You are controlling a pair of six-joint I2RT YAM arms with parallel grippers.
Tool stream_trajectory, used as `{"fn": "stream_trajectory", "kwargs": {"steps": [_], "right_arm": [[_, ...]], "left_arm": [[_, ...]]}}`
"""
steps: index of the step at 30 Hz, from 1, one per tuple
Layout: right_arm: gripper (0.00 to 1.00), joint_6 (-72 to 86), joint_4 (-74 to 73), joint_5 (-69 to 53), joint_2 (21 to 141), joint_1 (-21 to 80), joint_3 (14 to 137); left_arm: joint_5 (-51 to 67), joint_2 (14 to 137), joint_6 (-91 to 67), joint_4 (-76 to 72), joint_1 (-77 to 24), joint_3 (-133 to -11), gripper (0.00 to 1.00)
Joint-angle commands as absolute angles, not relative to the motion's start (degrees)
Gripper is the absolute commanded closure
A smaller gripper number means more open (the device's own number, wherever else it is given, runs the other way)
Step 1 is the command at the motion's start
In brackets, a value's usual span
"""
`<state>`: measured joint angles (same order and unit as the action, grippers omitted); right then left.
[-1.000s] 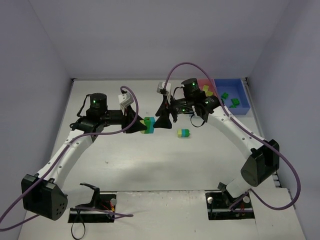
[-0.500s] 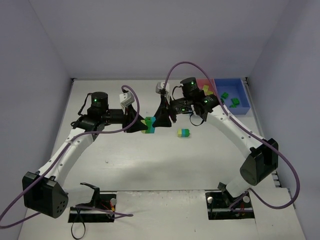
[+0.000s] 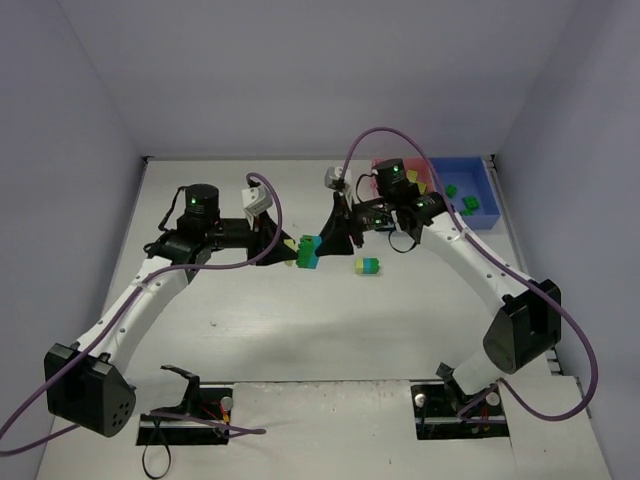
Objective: Sort the legos into containers by color
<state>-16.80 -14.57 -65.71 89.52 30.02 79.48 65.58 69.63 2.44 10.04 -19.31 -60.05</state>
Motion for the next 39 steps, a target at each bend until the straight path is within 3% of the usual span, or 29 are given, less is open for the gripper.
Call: {"fn": "stream_trajectory", "kwargs": {"steps": [1,17,24,26,34,39], "right_arm": [[1.0,-16.9,-14.6,-66.8,84.2,25.6,76.9],[1.0,-15.1,-15.1,-60.0,83.0,23.5,75.8],[1.0,-13.0,-15.0,-50.9,81.7,23.5,76.2],[1.0,-12.9,-15.1,-50.3,81.2,23.5,75.9],[1.0,-12.5,-15.0,-49.7,79.8,23.5,73.8],[1.0,-12.2,-14.9,-49.2,78.7,23.5,72.0]], "left_arm": [[66.4,66.5,4.5,4.8,-18.5,-61.1,1.0],[65.3,67.4,-1.0,-1.0,-18.5,-58.9,1.0],[46.1,68.9,-4.9,-3.0,-20.1,-52.5,1.0],[42.9,71.3,-5.5,-4.9,-20.9,-49.5,0.93],[35.2,83.1,-2.3,-6.9,-24.3,-49.9,0.86],[34.8,89.2,-1.7,-8.6,-24.7,-50.8,0.64]]}}
